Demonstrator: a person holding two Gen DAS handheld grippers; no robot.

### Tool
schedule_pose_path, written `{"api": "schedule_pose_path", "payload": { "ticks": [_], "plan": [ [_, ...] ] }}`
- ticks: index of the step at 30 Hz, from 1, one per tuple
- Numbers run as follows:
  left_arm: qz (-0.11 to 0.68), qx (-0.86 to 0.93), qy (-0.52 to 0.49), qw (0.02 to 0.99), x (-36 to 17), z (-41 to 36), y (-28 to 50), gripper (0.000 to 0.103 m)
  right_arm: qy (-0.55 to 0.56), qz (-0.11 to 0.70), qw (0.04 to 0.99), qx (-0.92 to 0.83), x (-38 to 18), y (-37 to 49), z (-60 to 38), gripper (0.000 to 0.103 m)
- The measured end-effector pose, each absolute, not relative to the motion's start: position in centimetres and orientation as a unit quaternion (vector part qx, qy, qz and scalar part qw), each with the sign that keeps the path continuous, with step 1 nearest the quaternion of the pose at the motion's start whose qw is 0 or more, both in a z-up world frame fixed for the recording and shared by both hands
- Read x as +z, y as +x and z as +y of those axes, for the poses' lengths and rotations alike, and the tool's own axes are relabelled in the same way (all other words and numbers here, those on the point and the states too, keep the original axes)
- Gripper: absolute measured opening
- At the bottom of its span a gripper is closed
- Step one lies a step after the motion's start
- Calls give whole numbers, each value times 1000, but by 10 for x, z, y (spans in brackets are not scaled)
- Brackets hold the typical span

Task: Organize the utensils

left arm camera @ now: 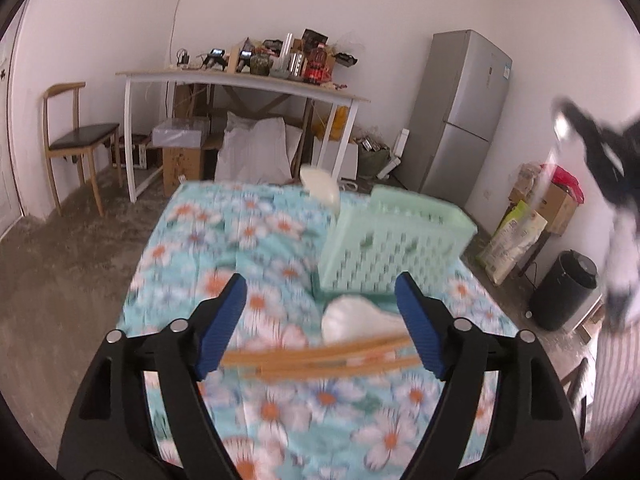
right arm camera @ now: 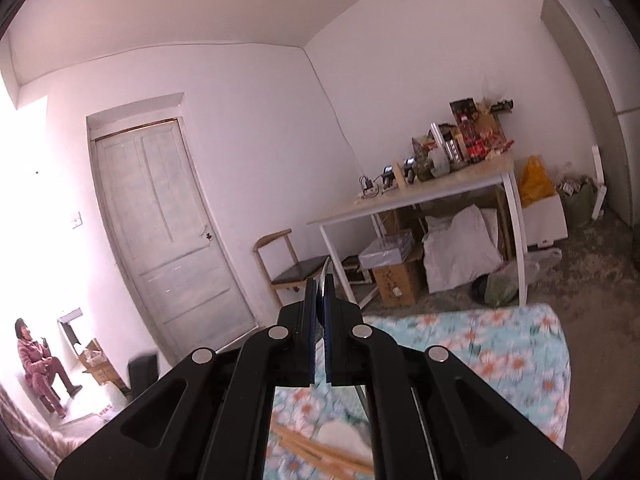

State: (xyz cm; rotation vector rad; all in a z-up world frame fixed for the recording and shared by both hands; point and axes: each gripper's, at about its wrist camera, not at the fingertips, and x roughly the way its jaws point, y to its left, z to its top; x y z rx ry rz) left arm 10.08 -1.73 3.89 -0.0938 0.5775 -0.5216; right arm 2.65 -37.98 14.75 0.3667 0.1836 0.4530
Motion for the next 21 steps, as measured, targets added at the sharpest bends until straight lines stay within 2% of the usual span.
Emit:
{"api": "schedule_pose_path", "payload": {
  "ticks": [8,17,21],
  "plan": [
    [304,-252,-66,916,-3,1,74,84,132,101,968,186,153,82,-366,3],
    [316,-247,-76,913,-22,11,71,84,83,197,965,153,89,136,-348,4],
    [313,-245,-78,914,-22,15,72,84,78,228,962,131,77,140,-348,8]
  ]
}}
